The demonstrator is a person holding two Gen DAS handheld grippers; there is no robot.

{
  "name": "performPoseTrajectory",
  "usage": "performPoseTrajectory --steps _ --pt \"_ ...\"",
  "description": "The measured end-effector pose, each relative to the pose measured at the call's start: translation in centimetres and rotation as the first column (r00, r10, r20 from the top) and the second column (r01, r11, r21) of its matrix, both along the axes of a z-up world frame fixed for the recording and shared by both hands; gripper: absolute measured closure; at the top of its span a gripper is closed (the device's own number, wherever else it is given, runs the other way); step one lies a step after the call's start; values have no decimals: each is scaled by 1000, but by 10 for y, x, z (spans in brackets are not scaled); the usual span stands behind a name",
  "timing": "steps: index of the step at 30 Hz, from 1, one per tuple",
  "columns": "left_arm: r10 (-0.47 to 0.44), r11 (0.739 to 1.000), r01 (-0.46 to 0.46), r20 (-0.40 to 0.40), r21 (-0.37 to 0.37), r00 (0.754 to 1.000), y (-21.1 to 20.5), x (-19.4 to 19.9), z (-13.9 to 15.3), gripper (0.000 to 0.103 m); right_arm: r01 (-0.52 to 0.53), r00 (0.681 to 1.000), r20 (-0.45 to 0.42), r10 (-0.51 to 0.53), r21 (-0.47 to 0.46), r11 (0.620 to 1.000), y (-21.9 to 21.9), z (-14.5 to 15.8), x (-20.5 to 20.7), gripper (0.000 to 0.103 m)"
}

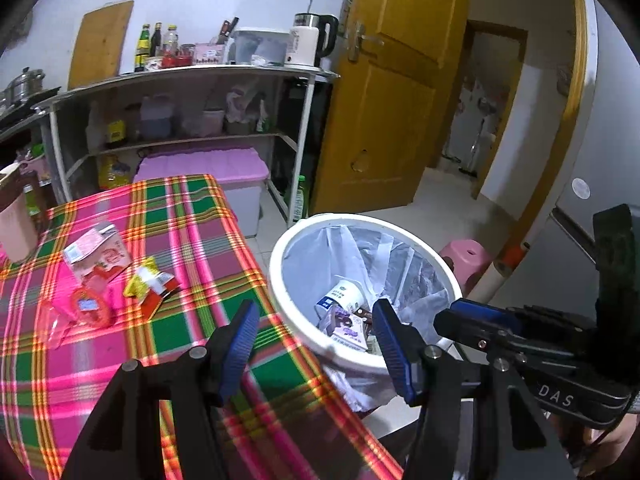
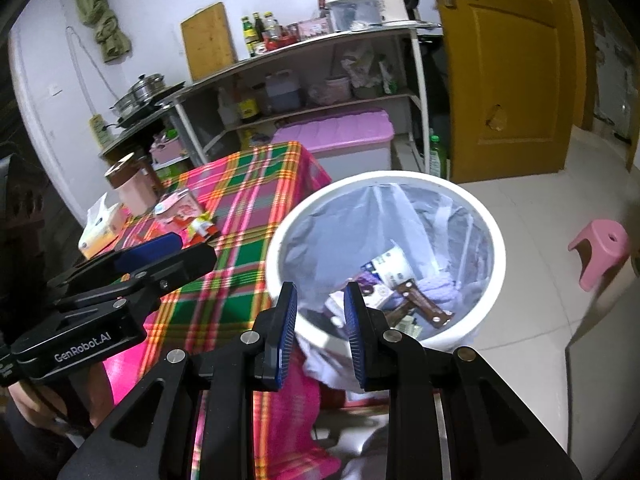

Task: Collect trash
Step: 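Move both grippers back toward the clear cup and yellow wrapper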

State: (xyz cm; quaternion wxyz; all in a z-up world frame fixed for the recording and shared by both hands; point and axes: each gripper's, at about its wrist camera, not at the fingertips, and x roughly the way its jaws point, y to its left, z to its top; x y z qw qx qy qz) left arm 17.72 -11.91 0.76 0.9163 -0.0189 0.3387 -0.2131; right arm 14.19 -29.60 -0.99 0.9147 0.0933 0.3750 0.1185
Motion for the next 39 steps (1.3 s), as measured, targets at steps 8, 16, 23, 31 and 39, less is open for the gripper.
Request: performPoseTrajectory --steps 8,16,23,31,39 --pt "52 999 -52 23 11 998 25 -24 6 44 -64 998 17 64 -4 998 24 4 -12 78" --pt "126 992 -126 14 24 992 58 -36 0 44 -105 994 17 104 19 994 45 5 -16 68" --pt "182 983 -182 14 26 983 84 -44 1 44 -159 987 24 159 27 987 67 8 -18 59" --pt "251 968 -251 8 30 968 114 -47 -2 44 -230 973 21 230 16 973 96 8 -9 59" --pt "319 947 -319 5 33 948 144 -40 -5 44 -267 964 20 266 13 964 116 7 8 59"
